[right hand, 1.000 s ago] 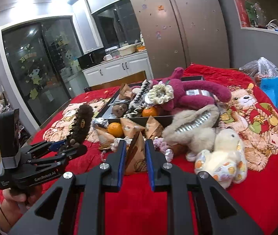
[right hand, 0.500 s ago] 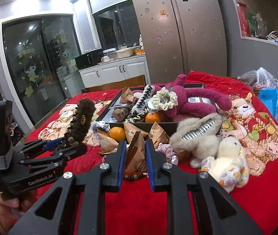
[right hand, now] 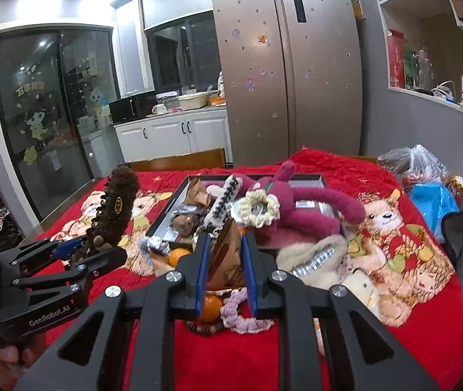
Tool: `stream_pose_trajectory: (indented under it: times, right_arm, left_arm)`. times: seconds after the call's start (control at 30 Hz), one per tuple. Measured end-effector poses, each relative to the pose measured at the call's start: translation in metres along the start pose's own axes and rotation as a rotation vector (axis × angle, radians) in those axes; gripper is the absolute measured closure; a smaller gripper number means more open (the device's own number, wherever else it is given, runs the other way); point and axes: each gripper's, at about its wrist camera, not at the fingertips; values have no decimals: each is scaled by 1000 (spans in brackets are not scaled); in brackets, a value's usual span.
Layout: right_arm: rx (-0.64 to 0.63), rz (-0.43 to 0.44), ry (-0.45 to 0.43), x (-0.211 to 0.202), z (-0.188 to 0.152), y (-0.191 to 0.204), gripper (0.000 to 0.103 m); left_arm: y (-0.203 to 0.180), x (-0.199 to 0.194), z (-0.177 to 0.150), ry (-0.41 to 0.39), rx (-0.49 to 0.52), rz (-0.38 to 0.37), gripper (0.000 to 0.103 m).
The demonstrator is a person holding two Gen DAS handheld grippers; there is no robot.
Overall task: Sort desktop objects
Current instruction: 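Lift the comb with the left gripper and carry it toward the black box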
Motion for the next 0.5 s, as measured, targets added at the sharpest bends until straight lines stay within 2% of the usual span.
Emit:
stream_pose_trajectory:
  times: [0.5]
  right_arm:
    - [-30, -40, -39, -7, 47, 3, 83]
  left_arm:
    - [2, 2, 40, -35, -1, 6, 56]
Point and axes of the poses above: each gripper's, at about its wrist camera, not at the fingertips, and x roughly the way its jaws point, y to its left, z to its top, and after that the axes turned 4 degrees about y, right-handed
